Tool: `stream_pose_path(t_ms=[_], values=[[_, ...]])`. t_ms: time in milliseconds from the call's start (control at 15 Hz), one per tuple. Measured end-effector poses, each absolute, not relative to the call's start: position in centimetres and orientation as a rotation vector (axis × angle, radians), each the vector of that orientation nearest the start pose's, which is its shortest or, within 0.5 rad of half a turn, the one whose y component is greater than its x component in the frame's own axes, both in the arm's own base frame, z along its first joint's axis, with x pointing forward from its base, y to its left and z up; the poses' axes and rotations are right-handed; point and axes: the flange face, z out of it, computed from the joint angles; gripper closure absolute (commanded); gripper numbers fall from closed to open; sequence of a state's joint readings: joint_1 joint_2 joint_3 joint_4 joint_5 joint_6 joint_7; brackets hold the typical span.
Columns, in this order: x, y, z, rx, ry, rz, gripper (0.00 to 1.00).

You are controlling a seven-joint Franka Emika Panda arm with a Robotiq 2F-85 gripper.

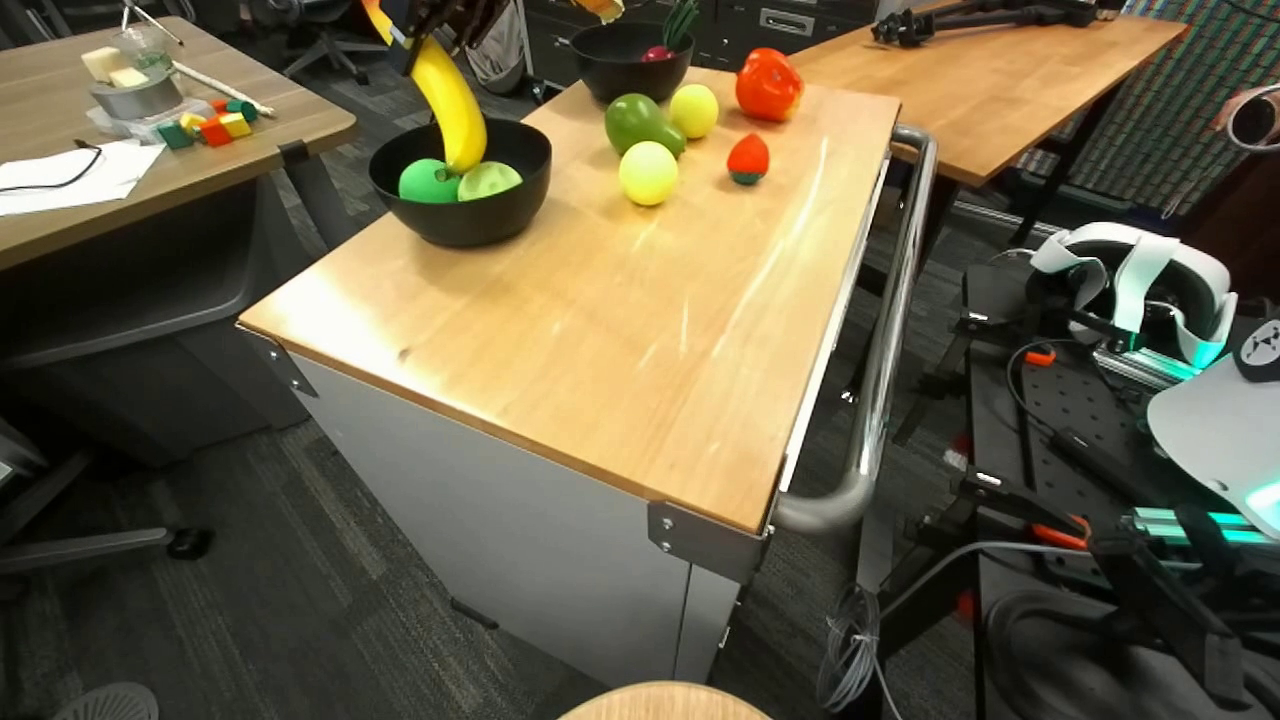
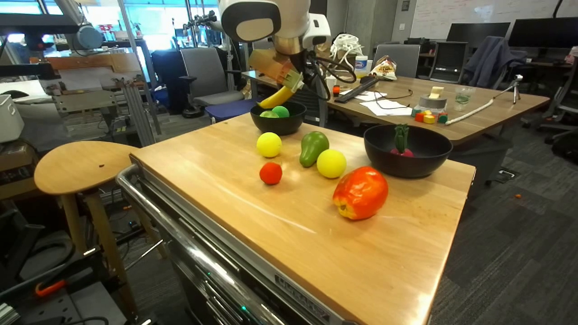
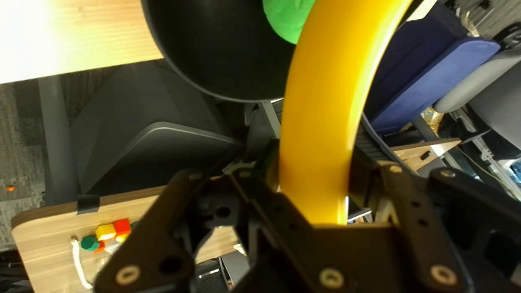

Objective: Put the fruits inside the two black bowls

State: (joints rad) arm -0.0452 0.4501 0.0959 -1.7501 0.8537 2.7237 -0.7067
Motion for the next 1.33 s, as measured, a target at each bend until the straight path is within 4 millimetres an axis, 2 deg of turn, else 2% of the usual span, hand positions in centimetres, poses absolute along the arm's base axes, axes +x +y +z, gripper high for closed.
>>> stream_pose_path(t_ms=[200, 733, 800, 867, 1000, 1267, 1333], values=[[69.5, -0.3, 35.4, -2.631, -0.039, -0.858, 0.87], [69.6, 0.2, 34.7, -2.628, -0.037, -0.852, 0.87], [69.6, 0.4, 34.4, -2.626, -0.033, -0.845, 0.75], [69.6, 0.5, 33.9, -2.624, -0.027, -0.835, 0.38], [69.6, 0.6, 32.8, -2.625, -0.014, -0.812, 0.34], [69.6, 0.7, 31.9, -2.627, 0.003, -0.791, 0.05], [69.6, 0.6, 32.0, -2.626, 0.007, -0.792, 0.00]])
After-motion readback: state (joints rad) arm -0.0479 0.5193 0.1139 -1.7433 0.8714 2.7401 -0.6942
